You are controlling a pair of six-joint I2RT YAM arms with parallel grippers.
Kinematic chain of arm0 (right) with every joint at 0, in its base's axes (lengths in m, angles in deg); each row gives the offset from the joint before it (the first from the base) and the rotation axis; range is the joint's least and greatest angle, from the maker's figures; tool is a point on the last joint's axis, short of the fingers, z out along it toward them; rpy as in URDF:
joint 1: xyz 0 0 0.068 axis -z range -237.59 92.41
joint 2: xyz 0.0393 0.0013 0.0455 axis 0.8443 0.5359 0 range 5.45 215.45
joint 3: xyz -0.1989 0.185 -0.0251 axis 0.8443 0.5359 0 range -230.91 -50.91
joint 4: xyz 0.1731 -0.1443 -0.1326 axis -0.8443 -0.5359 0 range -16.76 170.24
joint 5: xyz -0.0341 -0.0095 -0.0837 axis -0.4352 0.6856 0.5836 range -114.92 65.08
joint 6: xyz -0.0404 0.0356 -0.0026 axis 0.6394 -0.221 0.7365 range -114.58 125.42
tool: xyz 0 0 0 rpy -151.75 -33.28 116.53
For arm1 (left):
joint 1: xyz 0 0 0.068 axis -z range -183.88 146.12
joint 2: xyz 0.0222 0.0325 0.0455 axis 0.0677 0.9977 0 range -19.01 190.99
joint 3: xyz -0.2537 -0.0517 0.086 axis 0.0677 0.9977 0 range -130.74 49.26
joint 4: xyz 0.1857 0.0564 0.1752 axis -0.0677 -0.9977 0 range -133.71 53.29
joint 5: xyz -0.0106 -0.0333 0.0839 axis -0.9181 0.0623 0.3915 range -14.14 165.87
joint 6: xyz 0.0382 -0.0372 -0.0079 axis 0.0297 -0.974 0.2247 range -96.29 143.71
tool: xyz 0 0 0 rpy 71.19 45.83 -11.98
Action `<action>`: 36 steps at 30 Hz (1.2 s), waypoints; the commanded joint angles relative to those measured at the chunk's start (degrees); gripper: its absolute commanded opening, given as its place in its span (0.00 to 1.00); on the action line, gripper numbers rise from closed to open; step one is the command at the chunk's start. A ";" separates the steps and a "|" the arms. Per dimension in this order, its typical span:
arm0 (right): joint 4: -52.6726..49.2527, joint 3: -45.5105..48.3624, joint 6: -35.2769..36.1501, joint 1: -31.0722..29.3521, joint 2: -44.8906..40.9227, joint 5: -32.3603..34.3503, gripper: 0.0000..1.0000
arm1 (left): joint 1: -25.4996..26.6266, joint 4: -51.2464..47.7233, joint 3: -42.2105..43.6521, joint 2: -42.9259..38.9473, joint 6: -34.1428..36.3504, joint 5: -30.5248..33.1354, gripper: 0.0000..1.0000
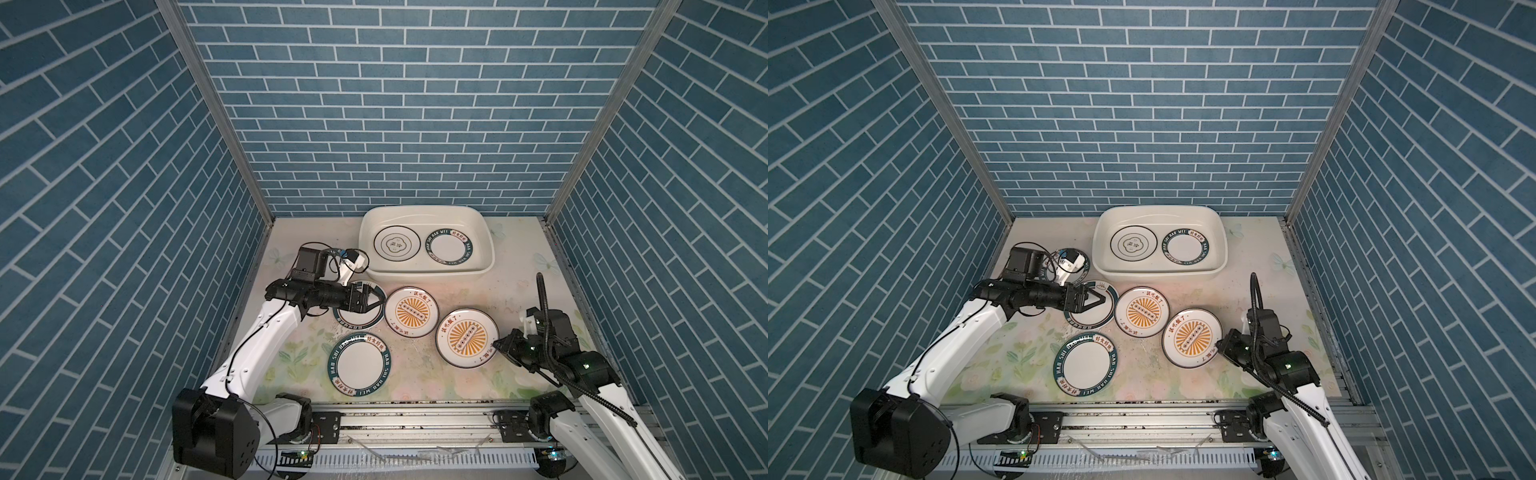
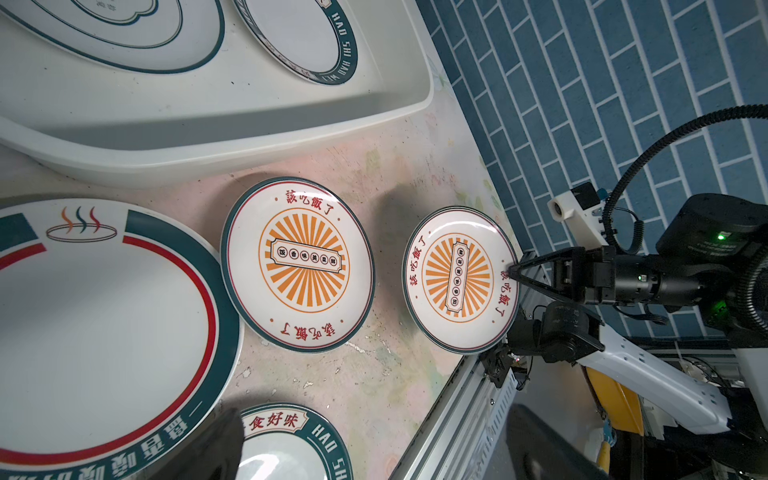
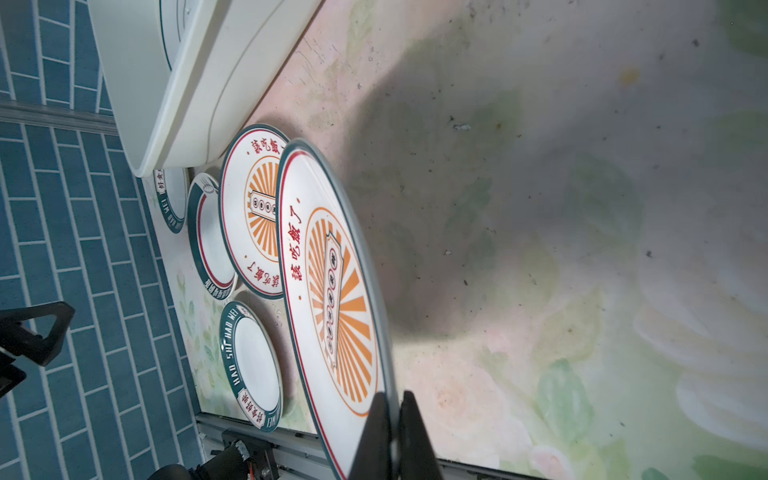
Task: Place the plates into the plastic bin on the countertop
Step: 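Lift the sunburst plate on edge with the right gripper toward the bin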
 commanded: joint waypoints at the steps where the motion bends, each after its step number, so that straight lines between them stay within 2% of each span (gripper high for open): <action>1: 0.83 -4.65 2.67 0.27 2.49 -3.54 0.00 | -0.66 -0.46 -1.63 -0.77 0.64 0.00 1.00; 9: 2.31 -14.65 5.72 0.49 11.10 -5.99 0.00 | -1.24 -0.75 -2.11 -1.03 0.54 -0.17 1.00; 15: 6.37 -22.74 7.94 1.62 21.06 -8.31 0.00 | -1.84 -0.85 -2.28 -1.51 0.65 -0.26 1.00; 23: 14.38 -30.92 8.23 5.53 34.89 -12.96 0.00 | -2.52 -0.94 -2.38 -2.89 0.81 -0.09 1.00; 36: 19.61 -47.45 13.76 12.92 58.72 -16.98 0.00 | -4.56 -1.47 -3.07 -3.25 1.05 -0.19 1.00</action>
